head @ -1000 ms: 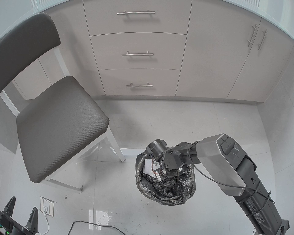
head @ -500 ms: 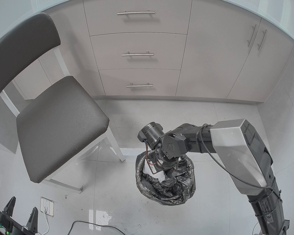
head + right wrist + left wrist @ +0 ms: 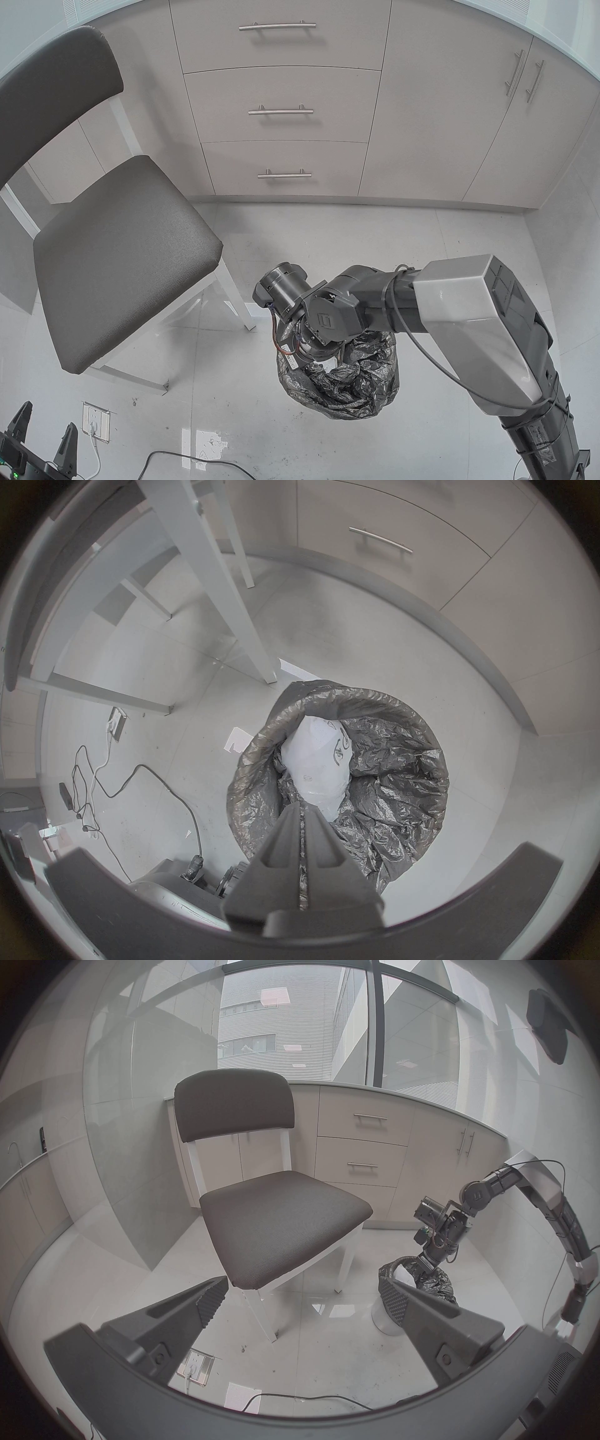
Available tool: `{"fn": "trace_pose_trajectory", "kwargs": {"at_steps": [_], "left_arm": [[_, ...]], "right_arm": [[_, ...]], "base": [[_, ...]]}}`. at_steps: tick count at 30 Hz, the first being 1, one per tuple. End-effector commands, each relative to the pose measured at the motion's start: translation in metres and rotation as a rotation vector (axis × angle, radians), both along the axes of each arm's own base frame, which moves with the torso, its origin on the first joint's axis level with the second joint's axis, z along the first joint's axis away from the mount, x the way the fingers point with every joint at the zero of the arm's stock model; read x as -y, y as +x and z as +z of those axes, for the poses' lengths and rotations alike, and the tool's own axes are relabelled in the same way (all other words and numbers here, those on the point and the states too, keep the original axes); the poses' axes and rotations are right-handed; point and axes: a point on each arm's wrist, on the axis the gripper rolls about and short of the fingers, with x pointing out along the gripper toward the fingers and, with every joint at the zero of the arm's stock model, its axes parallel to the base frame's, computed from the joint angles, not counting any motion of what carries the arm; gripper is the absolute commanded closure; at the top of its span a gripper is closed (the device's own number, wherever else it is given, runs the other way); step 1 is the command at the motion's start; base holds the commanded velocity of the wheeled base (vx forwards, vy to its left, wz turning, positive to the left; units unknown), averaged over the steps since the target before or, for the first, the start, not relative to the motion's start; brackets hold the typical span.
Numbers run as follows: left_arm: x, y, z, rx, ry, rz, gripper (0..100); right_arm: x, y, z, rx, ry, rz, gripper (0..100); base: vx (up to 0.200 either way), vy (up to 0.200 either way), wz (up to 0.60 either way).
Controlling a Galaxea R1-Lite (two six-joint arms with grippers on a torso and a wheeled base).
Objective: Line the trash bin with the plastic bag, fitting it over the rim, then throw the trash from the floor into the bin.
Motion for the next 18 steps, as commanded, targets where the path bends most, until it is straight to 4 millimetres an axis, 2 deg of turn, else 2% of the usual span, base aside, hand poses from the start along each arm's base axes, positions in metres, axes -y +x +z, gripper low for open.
{"fn": "trace_pose_trajectory", "kwargs": {"at_steps": [1, 10, 13, 18], "left_arm": [[0.000, 0.000, 0.000, -0.003, 0.000, 0.000, 0], [0.000, 0.000, 0.000, -0.001, 0.000, 0.000, 0], [0.000, 0.000, 0.000, -0.003, 0.000, 0.000, 0], [0.000, 0.000, 0.000, -0.001, 0.000, 0.000, 0]], "right_arm": [[-0.002, 0.002, -0.017, -0.020, -0.019, 0.000, 100], [-0.001, 0.015, -0.052, -0.021, -0.016, -0.019, 100], [0.000, 0.018, -0.056, -0.022, -0.018, -0.024, 100], [0.015, 0.035, -0.074, -0.029, -0.026, -0.066, 100]], "base": [[0.000, 0.000, 0.00], [0.000, 0.000, 0.00], [0.000, 0.000, 0.00], [0.000, 0.000, 0.00]]}}
